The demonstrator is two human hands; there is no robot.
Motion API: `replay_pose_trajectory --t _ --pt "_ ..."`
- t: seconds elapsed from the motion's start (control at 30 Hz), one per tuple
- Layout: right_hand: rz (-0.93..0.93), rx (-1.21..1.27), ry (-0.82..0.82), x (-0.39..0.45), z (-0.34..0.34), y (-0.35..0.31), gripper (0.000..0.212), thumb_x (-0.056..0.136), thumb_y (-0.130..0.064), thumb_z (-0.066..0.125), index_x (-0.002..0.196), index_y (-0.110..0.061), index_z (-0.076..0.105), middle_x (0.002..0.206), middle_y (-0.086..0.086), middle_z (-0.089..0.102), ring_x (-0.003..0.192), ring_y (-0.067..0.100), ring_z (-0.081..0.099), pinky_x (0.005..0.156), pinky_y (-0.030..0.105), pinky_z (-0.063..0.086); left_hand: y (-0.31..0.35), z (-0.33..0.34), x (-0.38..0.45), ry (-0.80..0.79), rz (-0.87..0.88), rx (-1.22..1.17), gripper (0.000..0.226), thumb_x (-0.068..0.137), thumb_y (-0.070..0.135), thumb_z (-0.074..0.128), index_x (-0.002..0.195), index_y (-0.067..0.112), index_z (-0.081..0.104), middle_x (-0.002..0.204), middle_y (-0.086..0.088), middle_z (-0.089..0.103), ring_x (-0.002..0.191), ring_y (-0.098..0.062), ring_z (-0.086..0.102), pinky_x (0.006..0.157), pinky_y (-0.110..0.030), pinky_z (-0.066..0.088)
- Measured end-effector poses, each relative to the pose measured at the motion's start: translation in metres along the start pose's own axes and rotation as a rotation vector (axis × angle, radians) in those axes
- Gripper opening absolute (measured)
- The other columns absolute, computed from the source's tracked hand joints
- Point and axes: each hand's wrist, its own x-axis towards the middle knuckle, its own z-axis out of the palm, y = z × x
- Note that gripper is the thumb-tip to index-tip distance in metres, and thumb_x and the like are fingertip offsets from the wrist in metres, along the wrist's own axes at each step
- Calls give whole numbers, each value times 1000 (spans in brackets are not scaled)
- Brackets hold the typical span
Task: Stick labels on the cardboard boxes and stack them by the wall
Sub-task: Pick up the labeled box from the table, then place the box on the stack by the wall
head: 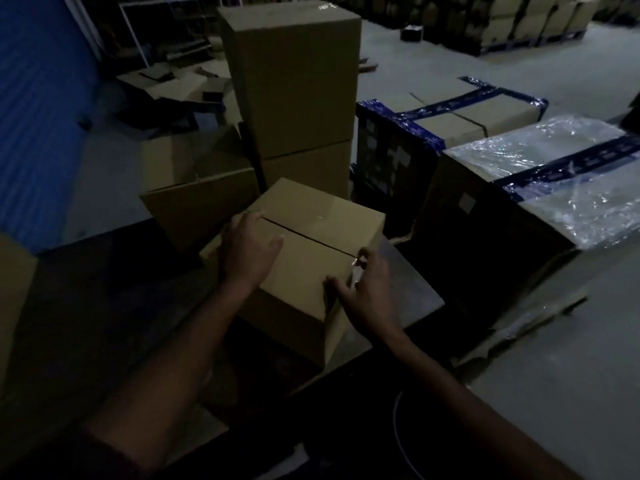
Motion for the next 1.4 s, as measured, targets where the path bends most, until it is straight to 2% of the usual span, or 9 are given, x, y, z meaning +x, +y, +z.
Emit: replay_pose_trajectory --t 0.17,0.3,0.4,0.57,0.77,0.97,1.03,1.2,1.4 --pt "70 177 7 -1 22 1 72 80 -52 68 141 -28 39 140 -8 46 125 7 46 100 39 50 -56 -19 31 -212 -196 29 96 79 56 77 153 14 33 153 -15 39 140 -35 36 114 -49 33" --pt "84 228 9 -1 43 -4 64 79 -58 62 134 -29 46 134 -3 52 114 8 57 83 26 57 -82 -41 28 -227 -160 44 95 77 59 77 151 15 37 151 -13 40 137 -33 40 111 -45 37" --pt "46 348 -80 -10 56 -24 52 88 -42 64 135 -28 51 133 -3 55 112 3 59 71 11 53 -124 -70 22 -224 -213 36 92 75 67 74 146 17 46 143 -12 47 126 -33 51 100 -44 46" --pt "136 553 -252 -50 96 -55 65 84 -49 68 141 -36 39 133 -15 52 113 4 57 73 17 55 -199 -119 -15 -233 -380 -324 80 78 60 74 143 21 48 141 -7 49 116 -27 58 88 -50 57" --pt "145 640 -217 -71 132 -100 60 83 -43 70 136 -39 43 132 -10 54 111 8 60 73 22 56 -219 -167 -63 -128 -318 -513 73 80 52 69 145 29 44 144 4 34 132 -22 44 104 -48 48" --pt "24 749 -206 -66 119 -165 61 78 -48 73 134 -42 50 131 -14 58 113 7 61 84 25 52 -202 -248 -60 40 -127 -647 74 69 76 61 137 52 42 146 18 34 123 10 42 87 -12 39" --pt "-61 757 -217 -63 114 -185 59 82 -44 70 137 -41 48 131 -17 58 113 4 61 84 25 53 -193 -263 -54 131 -57 -712 64 74 65 59 135 53 43 139 30 38 119 25 40 90 -4 37" --pt "-244 687 -387 -27 102 -225 83 77 -31 76 146 -44 33 136 -22 51 120 -3 54 86 18 54 -184 -285 -21 255 9 -778 55 94 42 57 147 41 43 144 22 43 128 13 43 102 -13 38" --pt "-380 596 -482 52 89 -261 97 75 -14 78 152 -40 24 146 -13 43 128 3 49 105 42 47 -150 -301 44 326 12 -821 42 101 28 52 141 37 47 135 21 47 109 23 48 92 -4 39"
